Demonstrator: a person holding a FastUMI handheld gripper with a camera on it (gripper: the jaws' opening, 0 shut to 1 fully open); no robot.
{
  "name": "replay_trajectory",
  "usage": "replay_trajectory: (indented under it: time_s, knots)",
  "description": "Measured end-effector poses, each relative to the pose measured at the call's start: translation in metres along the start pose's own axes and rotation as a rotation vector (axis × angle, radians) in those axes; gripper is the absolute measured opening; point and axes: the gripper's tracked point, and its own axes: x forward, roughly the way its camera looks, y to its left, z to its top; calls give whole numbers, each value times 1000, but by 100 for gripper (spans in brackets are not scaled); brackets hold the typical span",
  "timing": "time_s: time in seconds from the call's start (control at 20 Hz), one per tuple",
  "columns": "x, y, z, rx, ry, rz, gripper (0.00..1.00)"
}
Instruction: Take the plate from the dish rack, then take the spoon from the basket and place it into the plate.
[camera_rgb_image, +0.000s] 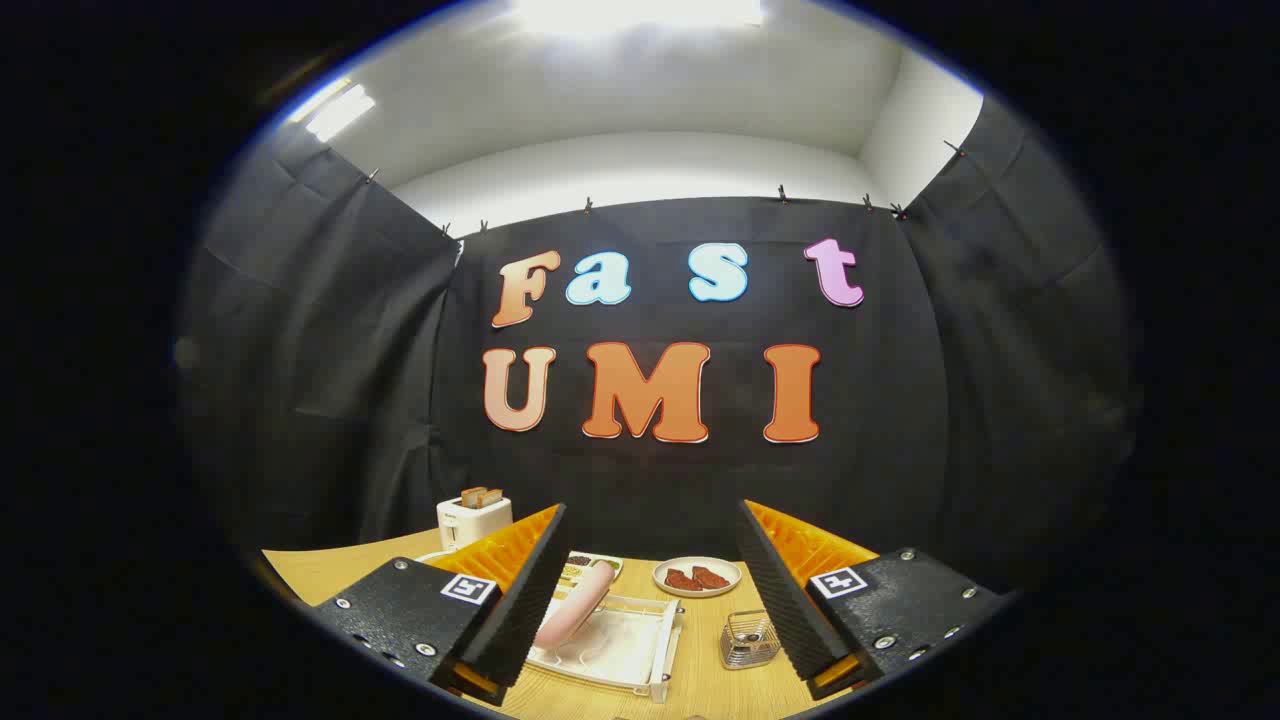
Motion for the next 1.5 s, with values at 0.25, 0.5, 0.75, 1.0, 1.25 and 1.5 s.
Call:
replay_trajectory:
  time_s: [0.25,0.5,0.75,1.0,1.25,1.5]
  knots:
    - [1,-3,-1,-2,4,-2,98]
    - [1,-1,-2,2,12,1,98]
    - [1,0,0,8,13,5,98]
    - [4,8,-1,36,37,29,98]
    - [5,11,-2,65,52,38,98]
    - [11,24,-6,72,92,62,98]
